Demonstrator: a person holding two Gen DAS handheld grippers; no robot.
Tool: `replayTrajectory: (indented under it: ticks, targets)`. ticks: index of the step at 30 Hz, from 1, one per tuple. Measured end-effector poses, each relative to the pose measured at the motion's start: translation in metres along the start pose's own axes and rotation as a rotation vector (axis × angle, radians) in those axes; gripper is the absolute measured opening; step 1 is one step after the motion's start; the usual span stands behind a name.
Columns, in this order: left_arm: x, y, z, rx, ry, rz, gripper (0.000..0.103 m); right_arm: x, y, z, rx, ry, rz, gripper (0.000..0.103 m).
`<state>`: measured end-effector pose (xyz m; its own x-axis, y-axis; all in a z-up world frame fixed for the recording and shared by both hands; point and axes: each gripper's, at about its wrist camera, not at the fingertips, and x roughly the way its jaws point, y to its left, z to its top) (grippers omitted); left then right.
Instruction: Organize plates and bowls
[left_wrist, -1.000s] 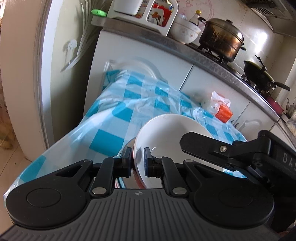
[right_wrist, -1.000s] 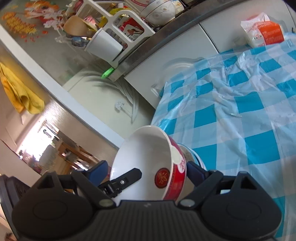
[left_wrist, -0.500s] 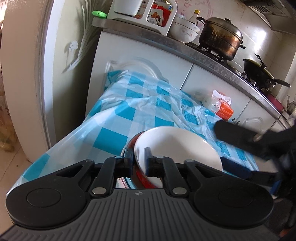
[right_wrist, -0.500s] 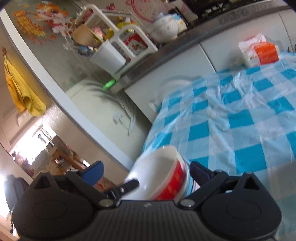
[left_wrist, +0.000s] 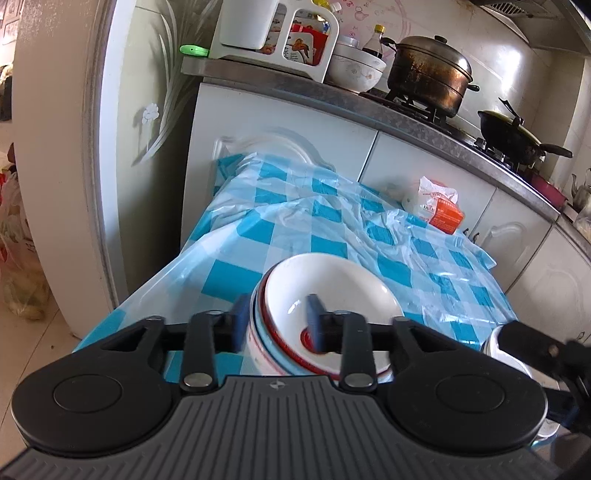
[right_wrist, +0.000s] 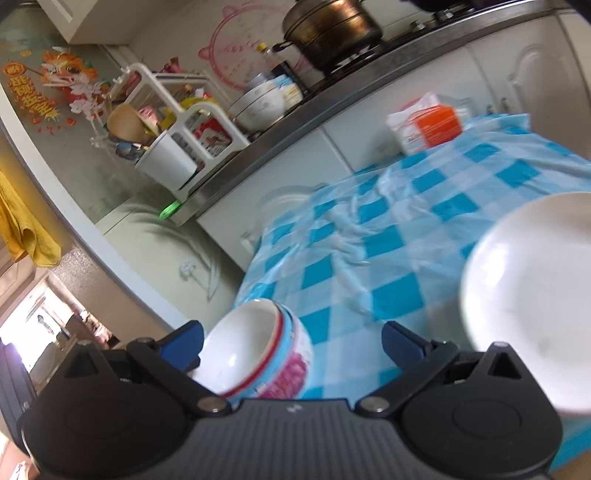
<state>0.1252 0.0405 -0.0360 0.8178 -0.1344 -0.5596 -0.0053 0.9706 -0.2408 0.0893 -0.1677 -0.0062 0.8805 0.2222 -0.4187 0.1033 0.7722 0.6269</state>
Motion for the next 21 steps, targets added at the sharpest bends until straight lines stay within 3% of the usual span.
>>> replayTrajectory:
  ticks: [10, 21]
  targets:
    - [-0.035, -0.009, -0.020, 0.059, 0.000, -0.009, 0.062, -0.055, 0.009, -0.025, -0.136, -0.081, -0.138, 0.102]
    - [-0.082, -0.034, -0.039, 0.171, -0.031, -0.060, 0.084, -0.098, 0.021, -0.036, -0.189, -0.157, -0.210, 0.102]
